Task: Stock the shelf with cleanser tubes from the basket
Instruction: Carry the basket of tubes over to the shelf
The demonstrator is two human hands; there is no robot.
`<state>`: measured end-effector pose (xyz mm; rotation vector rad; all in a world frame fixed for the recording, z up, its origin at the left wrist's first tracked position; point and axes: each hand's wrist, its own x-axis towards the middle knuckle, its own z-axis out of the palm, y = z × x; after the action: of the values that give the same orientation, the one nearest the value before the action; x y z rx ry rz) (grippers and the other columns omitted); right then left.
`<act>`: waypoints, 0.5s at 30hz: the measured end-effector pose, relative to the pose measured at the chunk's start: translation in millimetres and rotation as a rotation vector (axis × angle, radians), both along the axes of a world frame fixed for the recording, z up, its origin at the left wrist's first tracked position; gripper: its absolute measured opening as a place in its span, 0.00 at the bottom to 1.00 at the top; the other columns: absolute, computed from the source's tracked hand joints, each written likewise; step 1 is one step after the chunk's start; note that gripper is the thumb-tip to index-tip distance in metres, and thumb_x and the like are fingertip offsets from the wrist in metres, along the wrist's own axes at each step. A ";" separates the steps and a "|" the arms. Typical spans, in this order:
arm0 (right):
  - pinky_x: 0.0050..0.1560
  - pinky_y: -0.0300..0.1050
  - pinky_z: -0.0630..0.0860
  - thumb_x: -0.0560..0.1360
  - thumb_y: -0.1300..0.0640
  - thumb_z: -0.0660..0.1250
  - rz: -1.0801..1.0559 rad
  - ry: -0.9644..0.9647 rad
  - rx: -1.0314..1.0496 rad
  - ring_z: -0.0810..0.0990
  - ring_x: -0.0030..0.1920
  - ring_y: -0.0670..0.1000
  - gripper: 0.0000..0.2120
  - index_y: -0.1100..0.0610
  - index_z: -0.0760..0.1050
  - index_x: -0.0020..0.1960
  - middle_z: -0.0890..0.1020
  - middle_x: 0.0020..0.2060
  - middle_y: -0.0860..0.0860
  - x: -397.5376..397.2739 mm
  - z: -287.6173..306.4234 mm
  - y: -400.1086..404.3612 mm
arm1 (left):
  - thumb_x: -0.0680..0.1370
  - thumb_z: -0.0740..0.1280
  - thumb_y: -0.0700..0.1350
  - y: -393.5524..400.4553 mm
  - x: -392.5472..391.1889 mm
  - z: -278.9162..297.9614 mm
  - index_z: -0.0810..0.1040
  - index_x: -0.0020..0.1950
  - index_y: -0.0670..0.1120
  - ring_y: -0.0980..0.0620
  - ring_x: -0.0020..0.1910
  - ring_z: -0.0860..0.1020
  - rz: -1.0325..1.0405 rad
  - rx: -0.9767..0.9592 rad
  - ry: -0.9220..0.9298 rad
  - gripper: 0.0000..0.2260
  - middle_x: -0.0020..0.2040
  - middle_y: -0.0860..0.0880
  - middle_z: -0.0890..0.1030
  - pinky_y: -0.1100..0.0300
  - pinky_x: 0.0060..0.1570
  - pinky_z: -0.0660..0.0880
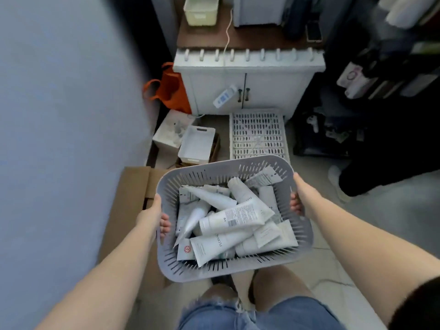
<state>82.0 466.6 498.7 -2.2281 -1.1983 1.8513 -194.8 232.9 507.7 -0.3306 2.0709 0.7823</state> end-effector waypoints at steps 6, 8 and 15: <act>0.26 0.39 0.63 0.73 0.31 0.53 -0.282 0.023 -0.011 0.63 0.24 0.50 0.30 0.57 0.63 0.30 0.66 0.25 0.52 93.5 5.6 -11.8 | 0.74 0.52 0.70 74.5 39.5 9.4 0.73 0.35 0.38 0.45 0.25 0.71 -0.281 0.007 0.004 0.34 0.27 0.41 0.75 0.58 0.26 0.68; 0.26 0.38 0.62 0.73 0.31 0.53 -0.372 0.029 -0.022 0.62 0.24 0.49 0.30 0.57 0.62 0.30 0.65 0.25 0.52 128.7 5.3 -14.9 | 0.75 0.53 0.68 99.6 65.3 12.2 0.74 0.40 0.36 0.45 0.27 0.72 -0.367 0.022 0.026 0.33 0.32 0.40 0.75 0.57 0.28 0.69; 0.22 0.35 0.62 0.73 0.31 0.52 -0.641 0.009 -0.014 0.63 0.21 0.48 0.30 0.56 0.62 0.28 0.66 0.22 0.52 256.4 4.0 -19.6 | 0.75 0.54 0.68 186.0 180.7 10.3 0.69 0.34 0.41 0.49 0.24 0.65 -0.591 0.053 -0.019 0.30 0.27 0.43 0.68 0.60 0.28 0.63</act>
<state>338.4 447.0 502.7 -2.2319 -0.3802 1.5913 -14.1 418.8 517.9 0.2965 1.9719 0.4657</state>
